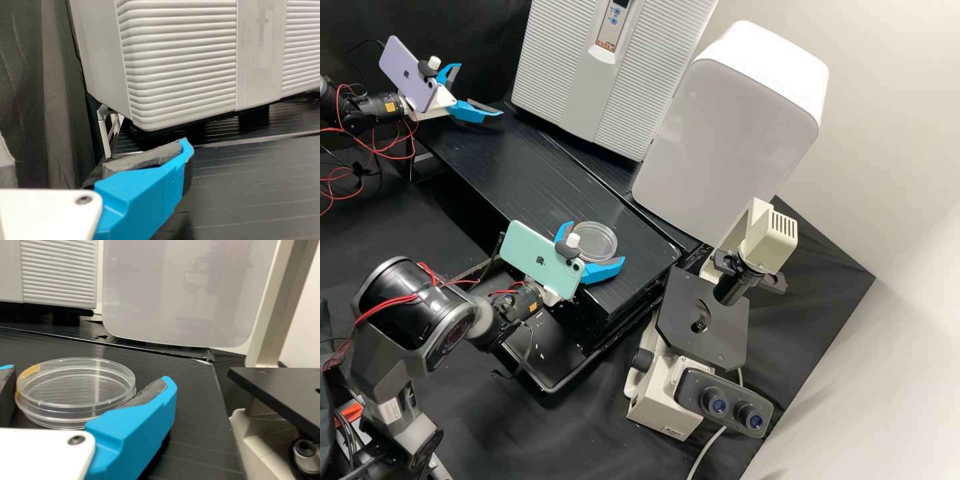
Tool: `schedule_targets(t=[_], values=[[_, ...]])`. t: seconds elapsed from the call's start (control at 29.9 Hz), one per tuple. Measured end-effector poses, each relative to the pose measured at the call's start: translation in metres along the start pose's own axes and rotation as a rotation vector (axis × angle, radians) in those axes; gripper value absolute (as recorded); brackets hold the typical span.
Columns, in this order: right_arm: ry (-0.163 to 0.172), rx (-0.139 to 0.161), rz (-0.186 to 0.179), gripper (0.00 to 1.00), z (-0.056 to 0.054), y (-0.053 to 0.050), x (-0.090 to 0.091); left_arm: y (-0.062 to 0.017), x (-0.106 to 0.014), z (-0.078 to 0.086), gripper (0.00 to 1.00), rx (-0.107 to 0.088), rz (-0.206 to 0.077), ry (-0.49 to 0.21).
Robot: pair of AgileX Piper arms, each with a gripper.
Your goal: Slide the petri dish to the right
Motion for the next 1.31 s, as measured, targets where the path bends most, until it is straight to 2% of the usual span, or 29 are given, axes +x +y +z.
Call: schedule_targets(t=[0.17, 0.44, 0.5, 0.77, 1.17, 1.31], values=[[-0.008, -0.004, 0.016, 1.0, -0.0008, 0.0019, -0.0011, 0.0, 0.0, 0.0, 1.0, 0.0, 0.0, 0.0], [-0.014, -0.018, 0.018, 1.0, -0.0016, 0.0012, -0.0025, 0.0, 0.0, 0.0, 1.0, 0.0, 0.0, 0.0], [-0.013, -0.027, 0.021, 1.0, -0.0021, 0.0013, -0.0042, 0.0, 0.0, 0.0, 1.0, 0.0, 0.0, 0.0], [-0.002, -0.03, 0.022, 1.0, -0.0042, 0.0002, -0.0068, 0.0, 0.0, 0.0, 1.0, 0.0, 0.0, 0.0], [-0.004, -0.023, 0.018, 1.0, -0.004, -0.0017, 0.0, 0.0, 0.0, 0.0, 1.0, 0.0, 0.0, 0.0], [-0.003, -0.007, 0.018, 1.0, -0.0041, -0.0015, 0.0011, 0.0, 0.0, 0.0, 1.0, 0.0, 0.0, 0.0]])
